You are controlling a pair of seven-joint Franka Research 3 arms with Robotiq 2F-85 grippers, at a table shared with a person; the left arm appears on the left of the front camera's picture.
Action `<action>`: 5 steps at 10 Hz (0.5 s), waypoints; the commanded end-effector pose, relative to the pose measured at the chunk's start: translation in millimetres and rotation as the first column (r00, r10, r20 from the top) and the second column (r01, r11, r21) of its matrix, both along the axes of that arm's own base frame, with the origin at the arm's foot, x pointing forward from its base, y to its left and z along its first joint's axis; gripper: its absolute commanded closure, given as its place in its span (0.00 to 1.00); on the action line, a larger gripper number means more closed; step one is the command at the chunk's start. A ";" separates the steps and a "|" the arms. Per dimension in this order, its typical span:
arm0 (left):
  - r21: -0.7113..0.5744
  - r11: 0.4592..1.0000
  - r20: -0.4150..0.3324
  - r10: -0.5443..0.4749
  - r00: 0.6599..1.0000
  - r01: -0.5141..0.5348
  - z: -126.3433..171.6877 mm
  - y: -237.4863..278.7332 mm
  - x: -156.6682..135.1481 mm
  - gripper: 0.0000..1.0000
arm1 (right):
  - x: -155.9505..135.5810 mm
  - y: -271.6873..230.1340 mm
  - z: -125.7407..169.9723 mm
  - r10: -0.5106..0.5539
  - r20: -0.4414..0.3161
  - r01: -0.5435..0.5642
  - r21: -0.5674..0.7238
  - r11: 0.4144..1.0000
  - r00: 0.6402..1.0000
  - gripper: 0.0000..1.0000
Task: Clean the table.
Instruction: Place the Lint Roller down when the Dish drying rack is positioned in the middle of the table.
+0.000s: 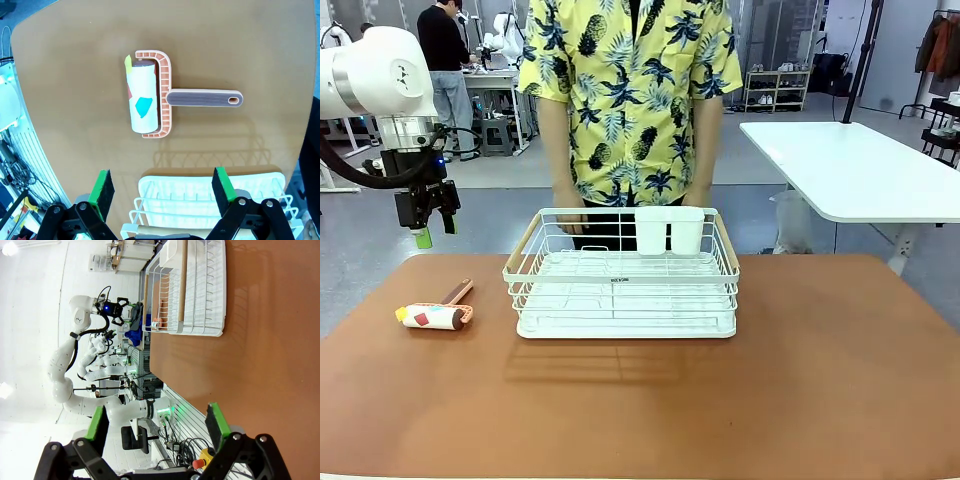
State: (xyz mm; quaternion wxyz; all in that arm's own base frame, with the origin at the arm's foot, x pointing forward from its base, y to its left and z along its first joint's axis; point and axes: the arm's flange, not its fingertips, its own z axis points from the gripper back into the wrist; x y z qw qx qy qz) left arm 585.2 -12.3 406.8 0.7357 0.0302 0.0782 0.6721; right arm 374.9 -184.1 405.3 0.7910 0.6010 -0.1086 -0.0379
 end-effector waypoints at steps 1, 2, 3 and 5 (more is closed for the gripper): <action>0.003 1.000 0.000 0.004 1.000 -0.004 0.6 0.4 0.2 0.00 | -0.7 0.4 3.4 0.002 0.012 -0.002 0.005 1.000 1.000 0.00; 0.003 1.000 0.000 0.004 1.000 -0.004 0.6 0.4 0.2 0.00 | -0.7 0.4 3.4 0.002 0.012 -0.002 0.005 1.000 1.000 0.00; 0.003 1.000 0.000 0.004 1.000 -0.004 0.6 0.4 0.2 0.00 | -0.7 0.4 3.4 0.002 0.012 -0.002 0.005 1.000 1.000 0.00; 0.003 1.000 0.000 0.004 1.000 -0.004 0.6 0.4 0.2 0.00 | -0.7 0.4 3.4 0.002 0.012 -0.002 0.005 1.000 1.000 0.00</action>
